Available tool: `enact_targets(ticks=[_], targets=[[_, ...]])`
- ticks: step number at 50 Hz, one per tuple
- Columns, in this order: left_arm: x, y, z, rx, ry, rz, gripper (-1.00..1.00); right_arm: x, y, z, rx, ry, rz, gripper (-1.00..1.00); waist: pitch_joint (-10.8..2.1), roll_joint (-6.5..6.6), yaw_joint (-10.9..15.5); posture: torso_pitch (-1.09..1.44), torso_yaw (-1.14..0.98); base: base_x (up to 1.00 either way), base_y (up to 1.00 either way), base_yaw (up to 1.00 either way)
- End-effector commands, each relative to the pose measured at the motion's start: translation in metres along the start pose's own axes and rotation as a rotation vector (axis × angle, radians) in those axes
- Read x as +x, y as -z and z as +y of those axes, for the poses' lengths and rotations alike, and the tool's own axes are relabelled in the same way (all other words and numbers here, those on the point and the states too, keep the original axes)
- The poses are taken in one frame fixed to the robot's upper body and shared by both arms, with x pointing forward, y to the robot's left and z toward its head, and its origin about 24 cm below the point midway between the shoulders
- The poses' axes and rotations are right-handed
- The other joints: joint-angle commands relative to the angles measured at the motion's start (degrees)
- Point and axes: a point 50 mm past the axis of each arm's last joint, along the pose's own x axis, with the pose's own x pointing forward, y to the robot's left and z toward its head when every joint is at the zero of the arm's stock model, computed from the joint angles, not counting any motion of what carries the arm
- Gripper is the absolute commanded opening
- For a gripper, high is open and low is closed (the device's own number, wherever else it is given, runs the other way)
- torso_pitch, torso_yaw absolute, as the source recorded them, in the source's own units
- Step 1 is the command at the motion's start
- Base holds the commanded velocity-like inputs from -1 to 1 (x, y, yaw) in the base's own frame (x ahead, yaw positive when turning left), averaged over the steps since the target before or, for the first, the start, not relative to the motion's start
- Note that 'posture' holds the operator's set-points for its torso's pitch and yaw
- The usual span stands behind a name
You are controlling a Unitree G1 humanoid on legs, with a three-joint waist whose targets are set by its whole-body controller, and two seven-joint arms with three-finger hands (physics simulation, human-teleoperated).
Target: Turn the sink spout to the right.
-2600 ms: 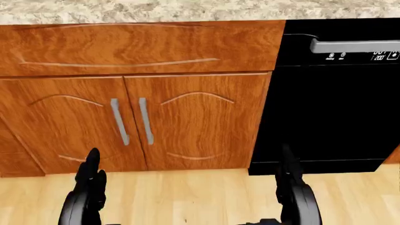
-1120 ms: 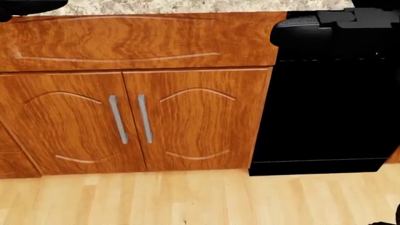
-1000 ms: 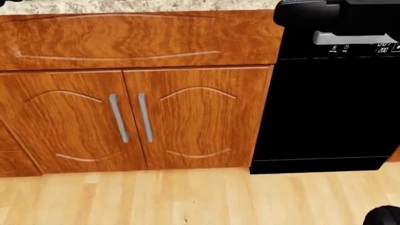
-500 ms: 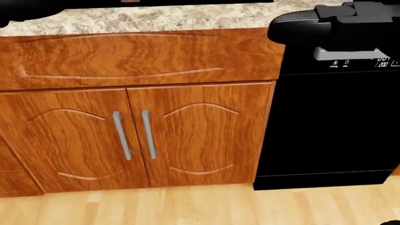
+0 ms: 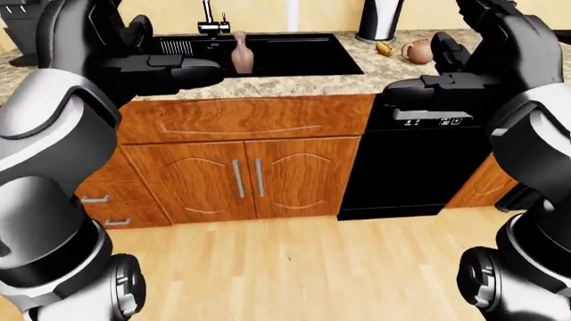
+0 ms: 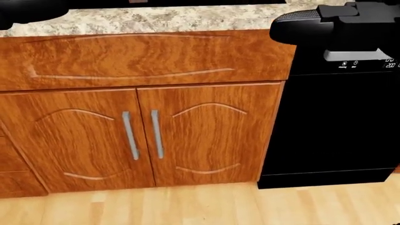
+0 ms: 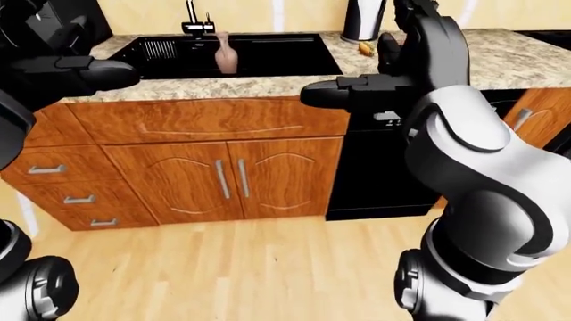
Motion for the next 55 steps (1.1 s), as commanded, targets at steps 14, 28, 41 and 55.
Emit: enact_targets(ticks=[14, 28, 41, 55], targets=[[-0.003, -0.015, -0.001, -0.006, 0.009, -0.075, 1.0, -0.002, -0.012, -0.002, 0.006, 0.017, -0.062, 1.0, -1.11, -1.42, 0.4, 0.0, 0.0, 0.0, 0.11, 0.0], [-0.002, -0.011, 0.0, -0.009, 0.006, -0.072, 1.0, -0.003, -0.012, -0.002, 0.003, 0.02, -0.06, 1.0, -0.92, 0.14, -0.1, 0.0, 0.0, 0.0, 0.11, 0.0], [-0.003, -0.003, -0.002, -0.008, 0.011, -0.061, 1.0, -0.002, -0.004, -0.002, 0.003, 0.018, -0.052, 1.0, -0.95, -1.14, 0.4, 0.0, 0.0, 0.0, 0.11, 0.0], [-0.004, -0.008, 0.0, -0.005, 0.011, -0.069, 1.0, -0.004, -0.005, 0.0, -0.002, 0.014, -0.052, 1.0, -1.11, 0.07, -0.1, 0.0, 0.0, 0.0, 0.11, 0.0]])
